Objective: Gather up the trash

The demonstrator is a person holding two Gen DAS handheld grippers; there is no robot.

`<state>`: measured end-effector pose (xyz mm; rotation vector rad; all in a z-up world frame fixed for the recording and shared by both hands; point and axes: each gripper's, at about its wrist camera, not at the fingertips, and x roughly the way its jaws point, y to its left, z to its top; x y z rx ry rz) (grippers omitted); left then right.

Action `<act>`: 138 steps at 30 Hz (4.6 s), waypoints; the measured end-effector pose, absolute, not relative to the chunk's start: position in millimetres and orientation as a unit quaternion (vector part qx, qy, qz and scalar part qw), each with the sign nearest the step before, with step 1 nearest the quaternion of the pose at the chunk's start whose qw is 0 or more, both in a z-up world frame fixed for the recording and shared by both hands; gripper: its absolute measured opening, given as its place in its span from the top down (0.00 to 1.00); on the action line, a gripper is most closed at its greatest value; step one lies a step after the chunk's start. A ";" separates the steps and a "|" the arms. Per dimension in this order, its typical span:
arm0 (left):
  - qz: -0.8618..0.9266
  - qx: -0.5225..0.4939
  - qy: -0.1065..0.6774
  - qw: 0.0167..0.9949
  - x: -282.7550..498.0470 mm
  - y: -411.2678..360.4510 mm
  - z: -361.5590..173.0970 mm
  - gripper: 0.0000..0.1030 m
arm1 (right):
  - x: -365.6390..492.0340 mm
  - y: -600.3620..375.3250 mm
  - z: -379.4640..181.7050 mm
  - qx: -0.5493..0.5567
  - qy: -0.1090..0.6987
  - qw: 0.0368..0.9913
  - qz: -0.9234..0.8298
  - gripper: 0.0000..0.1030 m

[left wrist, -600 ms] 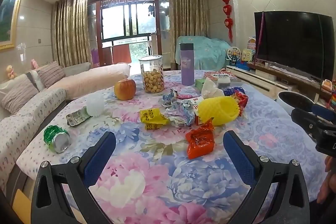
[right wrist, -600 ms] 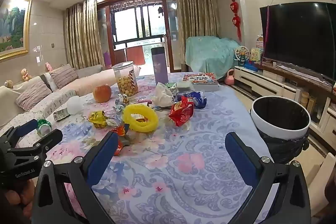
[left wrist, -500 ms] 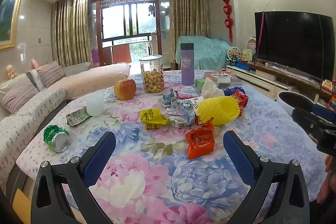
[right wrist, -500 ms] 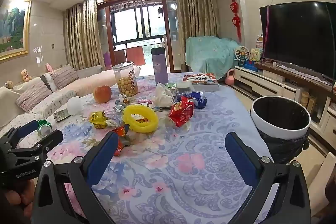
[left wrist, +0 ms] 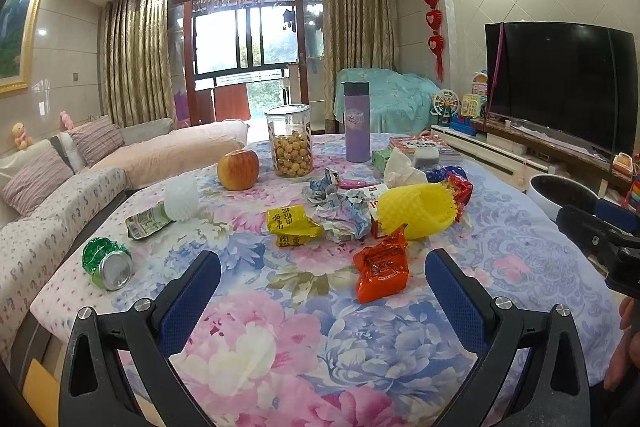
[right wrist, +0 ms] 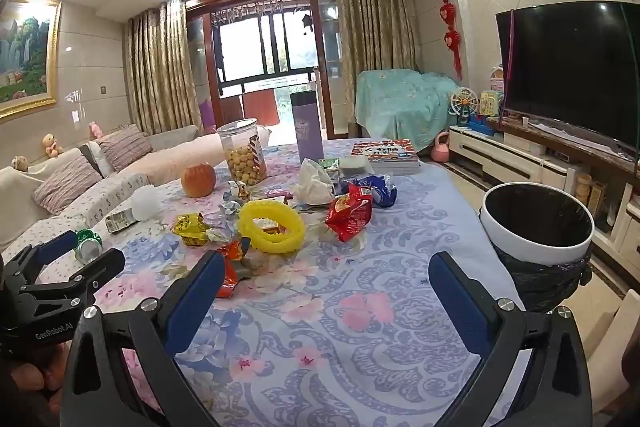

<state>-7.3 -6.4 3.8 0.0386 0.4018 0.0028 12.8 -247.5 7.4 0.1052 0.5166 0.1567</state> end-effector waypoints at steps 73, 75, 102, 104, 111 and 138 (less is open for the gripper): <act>-0.037 0.009 0.304 0.952 73.7 10.8 -28.8 0.01 | 88.8 -231.3 -31.5 0.100 0.355 0.917 0.155 0.23; -0.043 0.010 0.311 0.949 84.0 9.9 -32.4 0.01 | 100.1 -232.0 -36.0 0.106 0.366 0.910 0.163 0.28; -0.115 0.022 0.392 0.913 164.0 -37.7 -57.7 0.86 | 149.4 -278.5 -72.5 0.206 0.421 0.860 0.200 0.92; -0.120 0.025 0.383 0.915 160.7 -41.1 -54.6 0.91 | 144.1 -287.5 -72.0 0.215 0.417 0.862 0.194 0.92; -0.158 0.023 0.369 0.915 151.5 -61.7 -42.8 0.95 | 117.1 -330.6 -64.9 0.235 0.399 0.872 0.156 0.92; -0.260 0.059 0.352 0.897 197.0 -181.5 -24.6 0.95 | 74.0 -452.9 -36.1 0.257 0.341 0.904 0.029 0.92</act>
